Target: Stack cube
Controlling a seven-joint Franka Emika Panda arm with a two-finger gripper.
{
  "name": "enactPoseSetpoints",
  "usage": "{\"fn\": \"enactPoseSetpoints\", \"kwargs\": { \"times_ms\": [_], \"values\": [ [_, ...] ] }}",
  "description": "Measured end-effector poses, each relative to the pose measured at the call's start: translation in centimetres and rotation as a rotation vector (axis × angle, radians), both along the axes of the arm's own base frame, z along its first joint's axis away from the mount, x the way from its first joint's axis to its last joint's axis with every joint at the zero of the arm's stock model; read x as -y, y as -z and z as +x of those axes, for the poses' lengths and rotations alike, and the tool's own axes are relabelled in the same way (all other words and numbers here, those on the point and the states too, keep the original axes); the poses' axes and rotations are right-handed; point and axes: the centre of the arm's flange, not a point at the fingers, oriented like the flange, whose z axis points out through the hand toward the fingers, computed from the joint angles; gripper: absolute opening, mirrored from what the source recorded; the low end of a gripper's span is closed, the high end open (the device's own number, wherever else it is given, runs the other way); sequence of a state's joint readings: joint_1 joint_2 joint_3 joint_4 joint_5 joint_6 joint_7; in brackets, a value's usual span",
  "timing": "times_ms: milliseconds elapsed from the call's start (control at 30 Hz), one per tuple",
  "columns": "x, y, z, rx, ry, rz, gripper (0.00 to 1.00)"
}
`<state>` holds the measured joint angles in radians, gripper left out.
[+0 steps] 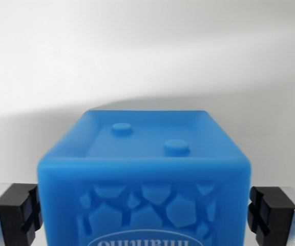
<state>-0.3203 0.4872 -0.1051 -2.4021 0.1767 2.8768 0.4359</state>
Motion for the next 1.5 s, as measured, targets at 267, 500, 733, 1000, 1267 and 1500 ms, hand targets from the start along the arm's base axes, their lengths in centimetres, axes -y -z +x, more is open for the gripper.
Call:
{"fn": "enactPoseSetpoints", "kwargs": {
  "times_ms": [267, 500, 733, 1000, 1267, 1500],
  "values": [
    [0.0, 0.11, 0.05, 0.001, 0.0, 0.0, 0.0],
    [0.0, 0.11, 0.05, 0.002, 0.0, 0.0, 0.0],
    [-0.01, 0.1, 0.07, 0.002, -0.001, 0.0, 0.0],
    [-0.01, 0.1, 0.07, 0.002, -0.001, 0.0, 0.0],
    [-0.02, 0.1, 0.07, 0.002, -0.001, 0.0, 0.0],
    [0.0, -0.12, 0.1, 0.003, 0.0, 0.0, 0.0]
  ]
}}
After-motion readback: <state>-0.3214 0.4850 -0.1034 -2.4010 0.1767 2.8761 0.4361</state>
